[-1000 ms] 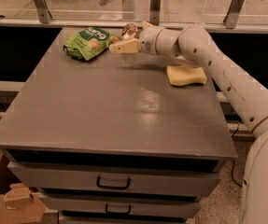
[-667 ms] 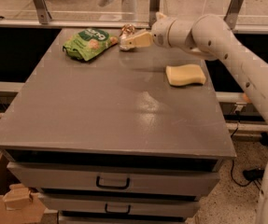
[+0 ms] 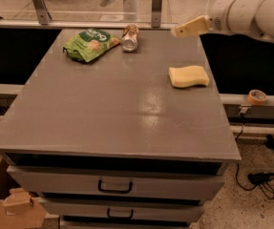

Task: Move orange can near green rice chip bag

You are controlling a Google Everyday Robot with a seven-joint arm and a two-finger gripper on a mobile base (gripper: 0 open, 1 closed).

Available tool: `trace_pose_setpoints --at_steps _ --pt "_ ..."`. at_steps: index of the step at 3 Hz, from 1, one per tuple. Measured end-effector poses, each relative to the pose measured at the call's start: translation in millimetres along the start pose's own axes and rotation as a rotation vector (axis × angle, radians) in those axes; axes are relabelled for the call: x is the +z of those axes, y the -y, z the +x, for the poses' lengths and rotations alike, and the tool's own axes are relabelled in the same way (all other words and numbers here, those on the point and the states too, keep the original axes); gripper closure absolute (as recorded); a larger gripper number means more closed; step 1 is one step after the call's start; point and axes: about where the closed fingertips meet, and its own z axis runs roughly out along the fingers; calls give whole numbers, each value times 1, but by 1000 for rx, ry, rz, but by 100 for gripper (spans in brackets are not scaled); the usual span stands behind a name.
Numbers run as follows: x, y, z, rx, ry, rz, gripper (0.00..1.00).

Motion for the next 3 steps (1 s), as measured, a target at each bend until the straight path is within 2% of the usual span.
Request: trace_pose_setpoints --at_steps 1,2,3 --pt "-77 36 -12 -74 -53 161 0" --pt "-96 41 -26 -99 -53 192 0" --pt "-95 42 -32 -101 -35 187 0"
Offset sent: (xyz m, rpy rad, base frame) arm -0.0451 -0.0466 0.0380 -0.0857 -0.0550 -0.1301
